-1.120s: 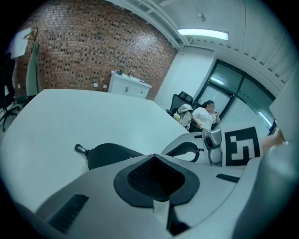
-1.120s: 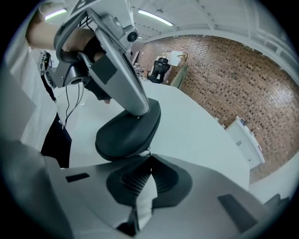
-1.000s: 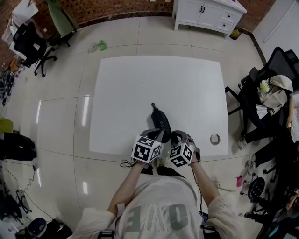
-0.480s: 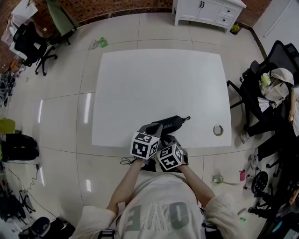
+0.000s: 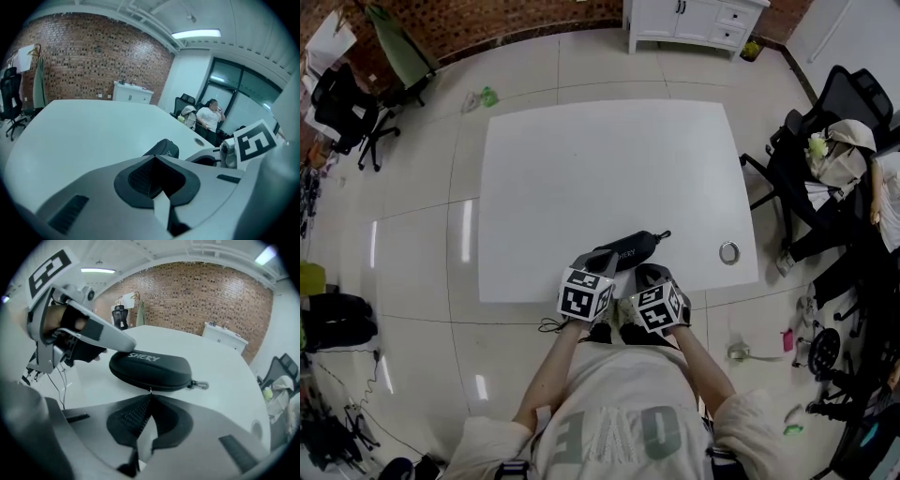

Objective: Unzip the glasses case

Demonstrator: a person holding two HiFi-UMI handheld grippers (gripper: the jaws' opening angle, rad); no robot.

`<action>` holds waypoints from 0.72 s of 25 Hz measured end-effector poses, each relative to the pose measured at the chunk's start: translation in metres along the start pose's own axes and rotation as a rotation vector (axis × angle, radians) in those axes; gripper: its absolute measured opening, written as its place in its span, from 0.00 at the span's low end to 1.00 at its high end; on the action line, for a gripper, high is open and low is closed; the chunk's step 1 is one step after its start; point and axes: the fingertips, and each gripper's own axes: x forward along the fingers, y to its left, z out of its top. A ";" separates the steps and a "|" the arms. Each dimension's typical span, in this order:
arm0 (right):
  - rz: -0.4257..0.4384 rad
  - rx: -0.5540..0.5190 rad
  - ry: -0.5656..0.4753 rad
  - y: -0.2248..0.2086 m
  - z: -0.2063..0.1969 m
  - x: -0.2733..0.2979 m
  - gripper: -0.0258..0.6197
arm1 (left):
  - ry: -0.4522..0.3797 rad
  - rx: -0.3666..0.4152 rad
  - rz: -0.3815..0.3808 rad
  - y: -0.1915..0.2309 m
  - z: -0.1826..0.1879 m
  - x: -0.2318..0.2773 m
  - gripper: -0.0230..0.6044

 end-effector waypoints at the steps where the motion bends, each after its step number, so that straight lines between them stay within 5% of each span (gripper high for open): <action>1: -0.029 0.002 0.004 -0.014 -0.002 -0.001 0.04 | 0.000 -0.001 -0.002 0.000 0.000 0.001 0.04; 5: -0.082 0.034 0.008 -0.052 -0.004 0.000 0.04 | 0.004 0.010 -0.005 -0.002 0.000 0.002 0.04; 9: -0.081 0.010 0.010 -0.045 0.001 -0.001 0.04 | -0.023 -0.006 0.007 0.002 0.004 0.002 0.04; 18: 0.093 -0.072 0.024 0.030 -0.003 -0.005 0.04 | -0.077 -0.028 0.047 0.015 0.022 -0.007 0.04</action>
